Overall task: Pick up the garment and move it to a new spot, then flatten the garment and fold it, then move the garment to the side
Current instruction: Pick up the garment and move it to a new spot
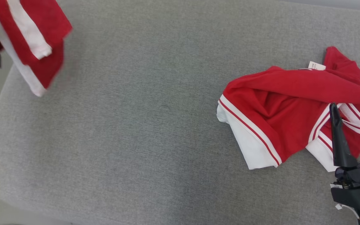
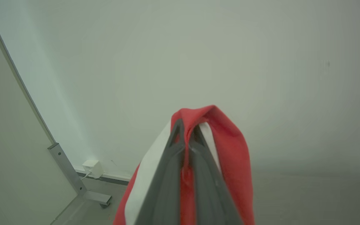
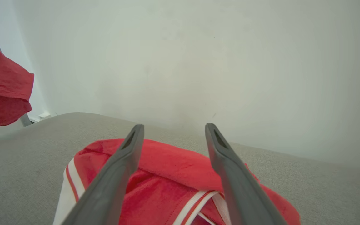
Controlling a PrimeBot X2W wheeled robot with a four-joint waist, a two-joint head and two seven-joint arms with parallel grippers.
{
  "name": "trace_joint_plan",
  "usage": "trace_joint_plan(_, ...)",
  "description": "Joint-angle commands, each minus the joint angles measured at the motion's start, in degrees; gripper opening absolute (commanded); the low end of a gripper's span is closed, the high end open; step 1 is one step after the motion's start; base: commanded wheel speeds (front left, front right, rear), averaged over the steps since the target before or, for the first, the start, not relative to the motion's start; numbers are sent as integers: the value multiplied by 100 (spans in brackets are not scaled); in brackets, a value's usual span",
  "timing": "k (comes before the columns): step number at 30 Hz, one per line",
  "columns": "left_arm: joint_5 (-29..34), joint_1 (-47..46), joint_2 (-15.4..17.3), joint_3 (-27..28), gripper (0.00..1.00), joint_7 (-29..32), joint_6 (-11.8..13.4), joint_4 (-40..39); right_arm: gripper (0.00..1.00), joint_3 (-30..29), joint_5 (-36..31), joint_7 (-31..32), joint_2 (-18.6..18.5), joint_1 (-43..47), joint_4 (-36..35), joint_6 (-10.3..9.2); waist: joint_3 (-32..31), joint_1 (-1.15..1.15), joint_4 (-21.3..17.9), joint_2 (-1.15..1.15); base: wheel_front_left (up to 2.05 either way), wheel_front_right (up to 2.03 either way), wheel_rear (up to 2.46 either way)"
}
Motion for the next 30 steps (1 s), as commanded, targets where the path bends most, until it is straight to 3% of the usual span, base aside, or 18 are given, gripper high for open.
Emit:
trace_joint_plan(1,-57,178,-98,79,0,-15,23,88,100,-31,-42,51,-62,29,-95,-13,104,0,-111,0,0,0,0)
trace_joint_plan(10,-125,731,-514,489,0,-15,-44,1111,100,-187,-21,288,-222,6,-468,-13,439,0,-443,0,0,0,0)
trace_joint_plan(18,-106,856,-839,588,0,-11,-135,1866,100,-265,-36,343,-253,36,-569,-13,577,0,-488,0,0,0,0)
trace_joint_plan(19,-94,845,-866,592,32,-11,-147,1935,100,-268,-40,346,-254,30,-572,-13,577,0,-478,0,0,0,0)
trace_joint_plan(20,-75,814,-872,604,93,-11,-151,1953,100,-267,-43,357,-252,26,-567,-13,569,0,-464,0,0,0,0)
trace_joint_plan(21,-51,773,-872,643,100,-11,-160,1924,100,-264,-46,363,-252,25,-559,-13,555,0,-442,0,0,0,0)
trace_joint_plan(30,379,655,-642,801,100,-11,-248,1378,100,-109,4,230,-59,44,-269,-13,144,0,-364,0,0,0,0)
